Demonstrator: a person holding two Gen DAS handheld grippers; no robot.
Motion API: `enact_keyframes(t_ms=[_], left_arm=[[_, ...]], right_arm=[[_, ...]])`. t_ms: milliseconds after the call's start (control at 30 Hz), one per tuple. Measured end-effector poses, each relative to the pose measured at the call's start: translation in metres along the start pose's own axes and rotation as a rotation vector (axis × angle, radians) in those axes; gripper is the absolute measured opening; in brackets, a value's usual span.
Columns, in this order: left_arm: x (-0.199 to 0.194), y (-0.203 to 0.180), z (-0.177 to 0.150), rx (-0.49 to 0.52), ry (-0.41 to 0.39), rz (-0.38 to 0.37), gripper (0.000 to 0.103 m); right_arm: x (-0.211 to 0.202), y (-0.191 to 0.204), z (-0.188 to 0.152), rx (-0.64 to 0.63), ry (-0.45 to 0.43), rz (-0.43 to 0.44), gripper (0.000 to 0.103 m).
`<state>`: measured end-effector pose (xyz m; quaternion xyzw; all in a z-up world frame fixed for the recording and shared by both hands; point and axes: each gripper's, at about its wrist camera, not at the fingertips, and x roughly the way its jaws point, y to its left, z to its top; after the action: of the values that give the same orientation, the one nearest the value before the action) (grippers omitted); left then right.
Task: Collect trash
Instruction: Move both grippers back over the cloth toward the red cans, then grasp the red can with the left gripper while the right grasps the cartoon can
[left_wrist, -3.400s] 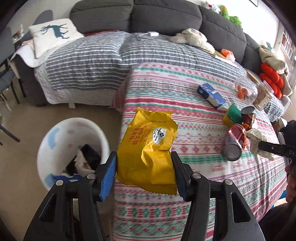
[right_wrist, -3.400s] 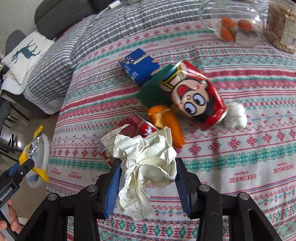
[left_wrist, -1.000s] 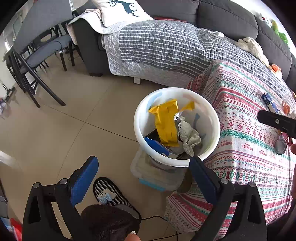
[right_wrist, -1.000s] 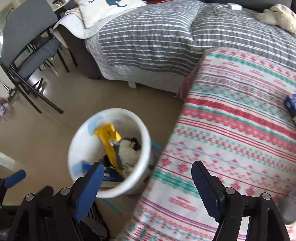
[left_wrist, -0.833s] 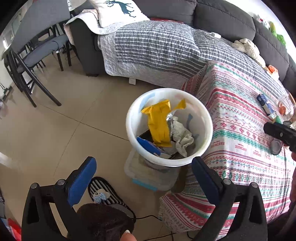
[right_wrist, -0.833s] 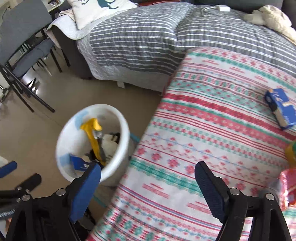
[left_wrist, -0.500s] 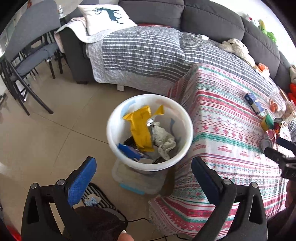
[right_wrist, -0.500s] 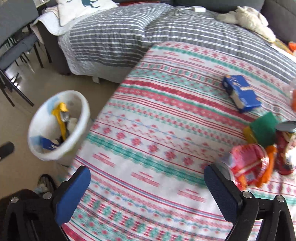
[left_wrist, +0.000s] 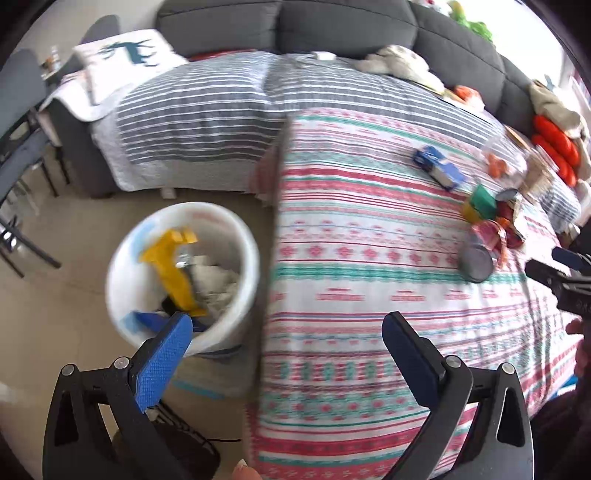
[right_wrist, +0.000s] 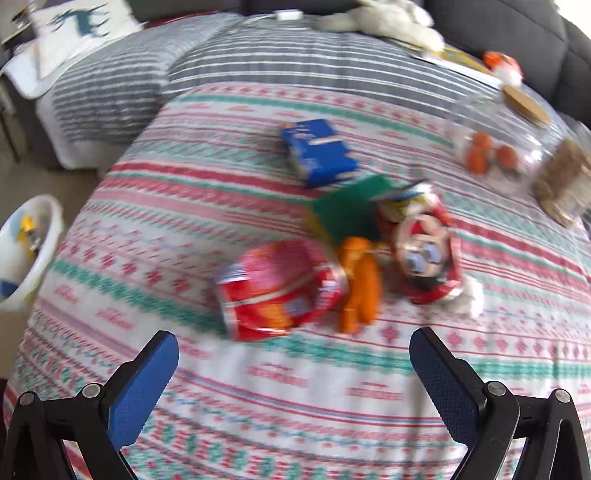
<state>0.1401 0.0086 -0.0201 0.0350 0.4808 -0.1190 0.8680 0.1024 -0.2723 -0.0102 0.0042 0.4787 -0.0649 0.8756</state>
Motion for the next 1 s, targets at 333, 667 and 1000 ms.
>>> enact_keyframes(t_ms=[333, 667, 1000], left_arm=[[0.029, -0.094, 0.029, 0.097, -0.008, -0.097, 0.103], [0.061, -0.184, 0.037, 0.302, -0.005, -0.260, 0.101], [0.100, -0.223, 0.036, 0.430, 0.027, -0.248, 0.087]], right_arm=[[0.010, -0.082, -0.018, 0.134, 0.080, -0.067, 0.102], [0.015, -0.128, -0.032, 0.210, 0.125, -0.088, 0.102], [0.027, -0.144, -0.028, 0.236, 0.145, -0.078, 0.102]])
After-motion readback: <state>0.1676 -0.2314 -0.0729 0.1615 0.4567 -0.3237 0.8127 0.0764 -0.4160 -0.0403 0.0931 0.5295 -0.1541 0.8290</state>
